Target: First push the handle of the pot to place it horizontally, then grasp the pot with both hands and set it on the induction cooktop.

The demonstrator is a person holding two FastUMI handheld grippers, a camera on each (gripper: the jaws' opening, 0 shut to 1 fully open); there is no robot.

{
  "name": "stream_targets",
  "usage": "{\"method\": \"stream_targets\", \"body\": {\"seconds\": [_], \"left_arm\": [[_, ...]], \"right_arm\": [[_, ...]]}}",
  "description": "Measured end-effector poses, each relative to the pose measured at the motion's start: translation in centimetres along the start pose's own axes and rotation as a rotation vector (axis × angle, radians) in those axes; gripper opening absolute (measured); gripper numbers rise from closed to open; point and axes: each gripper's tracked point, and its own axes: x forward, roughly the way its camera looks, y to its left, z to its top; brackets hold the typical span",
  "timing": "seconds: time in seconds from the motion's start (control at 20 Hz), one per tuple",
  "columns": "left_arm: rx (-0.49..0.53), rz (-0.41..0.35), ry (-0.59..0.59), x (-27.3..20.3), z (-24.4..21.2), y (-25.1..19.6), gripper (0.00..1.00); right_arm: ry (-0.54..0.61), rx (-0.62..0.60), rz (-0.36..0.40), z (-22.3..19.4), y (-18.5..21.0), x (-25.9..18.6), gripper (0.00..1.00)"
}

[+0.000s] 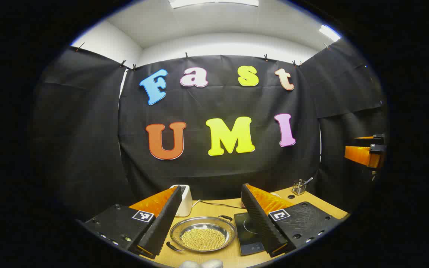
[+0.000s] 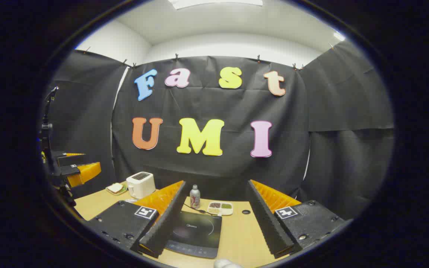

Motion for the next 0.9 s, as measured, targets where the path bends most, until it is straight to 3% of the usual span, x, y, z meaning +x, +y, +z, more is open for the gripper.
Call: {"method": "stream_targets", "body": {"seconds": [0.55,0.6,0.65,0.75,0.9], "left_arm": [[-0.018,0.006,0.048,0.4,-3.0,1.4,0.96],[-0.019,0.005,0.053,0.5,-3.3,1.5,0.89],[-0.02,0.007,0.054,0.6,-3.5,1.5,0.96],[-0.024,-0.006,0.061,0.6,-3.9,1.2,0.95],[-0.031,-0.049,0.07,0.7,-4.5,0.6,0.81]], "right_arm": [[0.035,-0.002,0.0,-1.2,0.3,0.4,0.99],[0.037,-0.004,0.0,-1.3,0.2,0.4,0.99],[0.043,-0.006,0.0,-1.5,0.3,0.5,1.0],[0.055,-0.006,-0.001,-1.8,0.3,0.4,0.99],[0.068,-0.008,-0.004,-2.3,0.3,0.4,0.99]]}}
